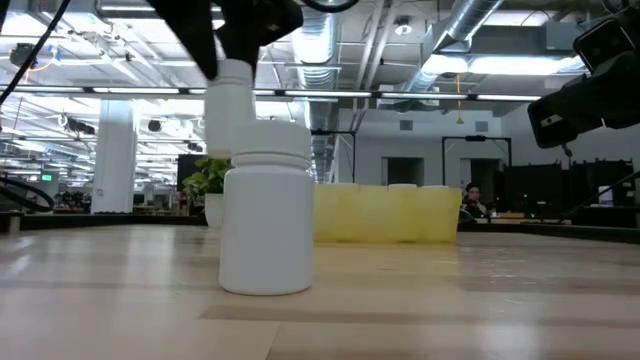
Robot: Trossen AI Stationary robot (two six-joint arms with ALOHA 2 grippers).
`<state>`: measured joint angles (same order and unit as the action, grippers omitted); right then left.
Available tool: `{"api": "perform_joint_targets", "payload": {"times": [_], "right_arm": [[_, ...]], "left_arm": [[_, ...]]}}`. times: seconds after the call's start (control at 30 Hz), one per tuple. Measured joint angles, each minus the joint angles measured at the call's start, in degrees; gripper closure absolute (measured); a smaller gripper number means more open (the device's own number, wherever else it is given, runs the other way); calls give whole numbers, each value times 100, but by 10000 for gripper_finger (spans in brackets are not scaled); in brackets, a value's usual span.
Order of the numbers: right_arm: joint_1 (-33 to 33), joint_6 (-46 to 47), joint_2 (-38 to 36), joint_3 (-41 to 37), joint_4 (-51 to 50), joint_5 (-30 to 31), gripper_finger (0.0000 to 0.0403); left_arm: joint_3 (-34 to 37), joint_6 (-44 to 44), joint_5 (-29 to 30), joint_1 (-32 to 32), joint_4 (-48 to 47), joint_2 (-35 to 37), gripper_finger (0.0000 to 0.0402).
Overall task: Pick and place pill bottles into a basket
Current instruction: Put the white medicine bottle into the yellow bin
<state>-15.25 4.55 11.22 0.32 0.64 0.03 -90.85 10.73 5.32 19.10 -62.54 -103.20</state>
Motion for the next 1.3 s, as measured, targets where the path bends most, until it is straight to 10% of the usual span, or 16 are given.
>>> {"api": "perform_joint_targets", "payload": {"times": [0.7, 1.3], "right_arm": [[1, 1, 2, 0, 0, 1, 401], [0, -1, 2, 0, 0, 0, 401]], "left_arm": [[-1757, 1269, -238, -2940, 15, -355, 241], [-2310, 1938, -518, -3962, -89, -1505, 241]]}}
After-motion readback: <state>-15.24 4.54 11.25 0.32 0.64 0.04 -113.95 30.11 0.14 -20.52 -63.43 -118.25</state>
